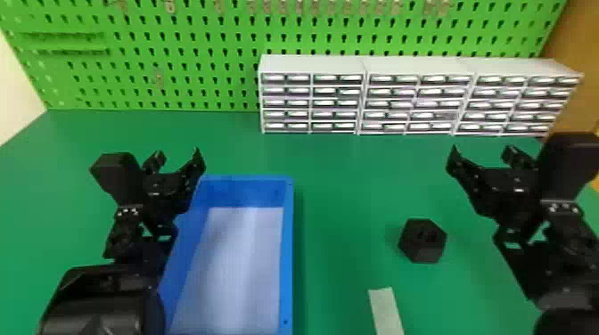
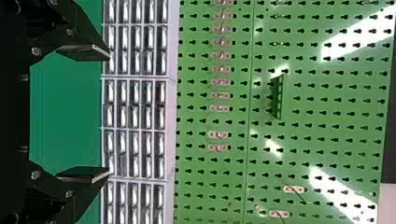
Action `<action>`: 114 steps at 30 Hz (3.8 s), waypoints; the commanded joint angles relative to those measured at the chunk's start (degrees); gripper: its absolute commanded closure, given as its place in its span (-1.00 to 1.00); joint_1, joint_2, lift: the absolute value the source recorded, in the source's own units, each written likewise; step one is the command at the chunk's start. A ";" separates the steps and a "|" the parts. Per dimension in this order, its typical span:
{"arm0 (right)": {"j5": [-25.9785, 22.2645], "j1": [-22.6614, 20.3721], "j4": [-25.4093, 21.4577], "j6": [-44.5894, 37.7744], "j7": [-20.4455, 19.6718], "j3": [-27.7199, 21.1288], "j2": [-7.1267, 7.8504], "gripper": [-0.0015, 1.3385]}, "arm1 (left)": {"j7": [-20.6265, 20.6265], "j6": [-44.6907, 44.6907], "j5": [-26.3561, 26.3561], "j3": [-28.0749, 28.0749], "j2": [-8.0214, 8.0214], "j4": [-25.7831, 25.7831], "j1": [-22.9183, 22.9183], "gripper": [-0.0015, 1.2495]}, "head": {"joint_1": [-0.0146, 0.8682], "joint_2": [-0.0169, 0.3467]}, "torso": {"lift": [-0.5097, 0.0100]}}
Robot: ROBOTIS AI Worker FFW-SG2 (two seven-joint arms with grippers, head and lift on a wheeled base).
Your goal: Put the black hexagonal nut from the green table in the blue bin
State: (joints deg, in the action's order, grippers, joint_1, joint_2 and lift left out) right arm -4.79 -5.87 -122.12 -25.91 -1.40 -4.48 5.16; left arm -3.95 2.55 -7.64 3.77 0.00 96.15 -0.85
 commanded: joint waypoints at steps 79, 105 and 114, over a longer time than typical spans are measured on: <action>-18.15 30.83 21.14 -61.81 0.00 2.19 7.33 -0.41 | 0.09 0.00 0.26 -1.04 0.15 -1.05 -0.90 -0.18 | 0.59 -0.63 | 0.59; -22.10 32.76 31.86 -55.83 0.00 7.64 8.03 -0.41 | 0.09 0.00 0.26 -1.13 0.15 -1.23 -0.99 -0.18 | 0.59 -0.63 | 0.59; -22.63 32.58 33.35 -54.78 0.00 8.70 7.76 -0.41 | 0.09 0.00 0.26 -1.04 0.15 -1.23 -0.99 -0.18 | 0.59 -0.63 | 0.59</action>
State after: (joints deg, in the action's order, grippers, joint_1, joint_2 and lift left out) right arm -27.43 26.95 -89.12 -80.86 -1.40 4.22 13.33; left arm -3.86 2.55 -7.38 2.70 0.00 94.92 -1.84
